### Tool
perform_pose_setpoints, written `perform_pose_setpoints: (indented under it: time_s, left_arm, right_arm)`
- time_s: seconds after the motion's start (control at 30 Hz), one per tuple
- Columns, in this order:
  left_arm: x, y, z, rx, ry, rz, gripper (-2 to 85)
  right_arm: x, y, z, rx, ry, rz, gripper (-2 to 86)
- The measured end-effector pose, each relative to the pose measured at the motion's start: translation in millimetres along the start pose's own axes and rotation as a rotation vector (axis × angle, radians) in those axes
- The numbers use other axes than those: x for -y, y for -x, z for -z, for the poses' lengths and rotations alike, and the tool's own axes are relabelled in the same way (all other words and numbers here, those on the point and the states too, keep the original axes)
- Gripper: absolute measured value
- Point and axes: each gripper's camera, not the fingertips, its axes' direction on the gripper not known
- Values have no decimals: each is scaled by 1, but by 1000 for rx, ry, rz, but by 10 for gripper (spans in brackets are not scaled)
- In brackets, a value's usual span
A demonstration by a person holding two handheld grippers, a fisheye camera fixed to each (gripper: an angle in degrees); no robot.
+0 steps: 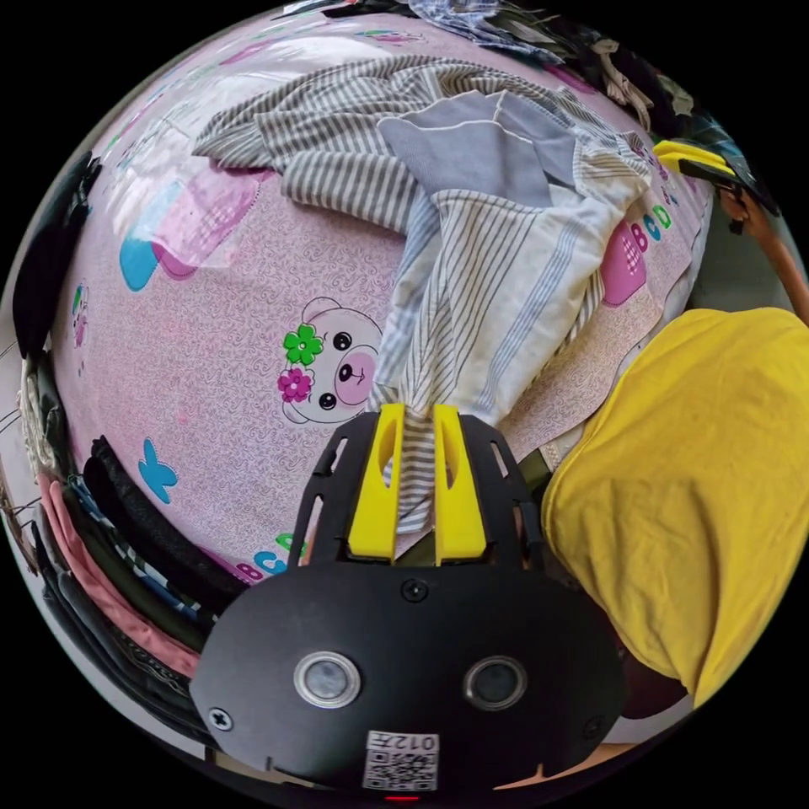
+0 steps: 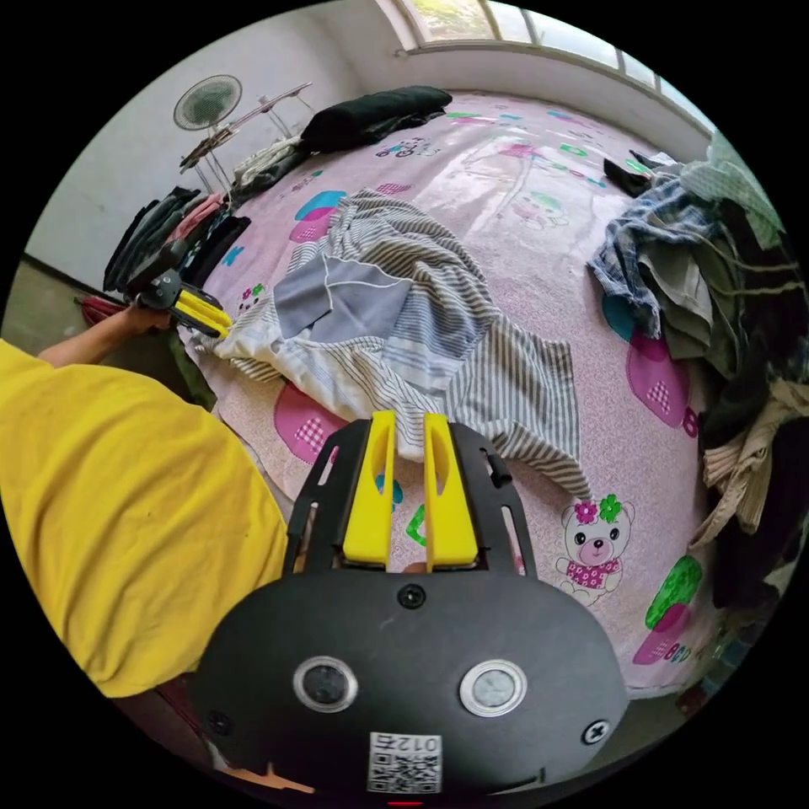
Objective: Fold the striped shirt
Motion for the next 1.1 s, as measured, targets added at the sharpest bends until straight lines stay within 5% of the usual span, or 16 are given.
perform_pose_setpoints:
  time_s: [0.27, 0.6, 1.1]
  left_arm:
    - [6, 23, 54, 35, -43, 39, 3]
    - [-66, 77, 162, -85, -394, 254, 2]
    - [-78, 91, 172, -122, -329, 314, 2]
  right_arm:
    - [22, 9, -21, 51, 163, 168, 61]
    - [11, 44, -21, 34, 207, 246, 68]
    - [-50, 125, -26, -151, 323, 361, 12]
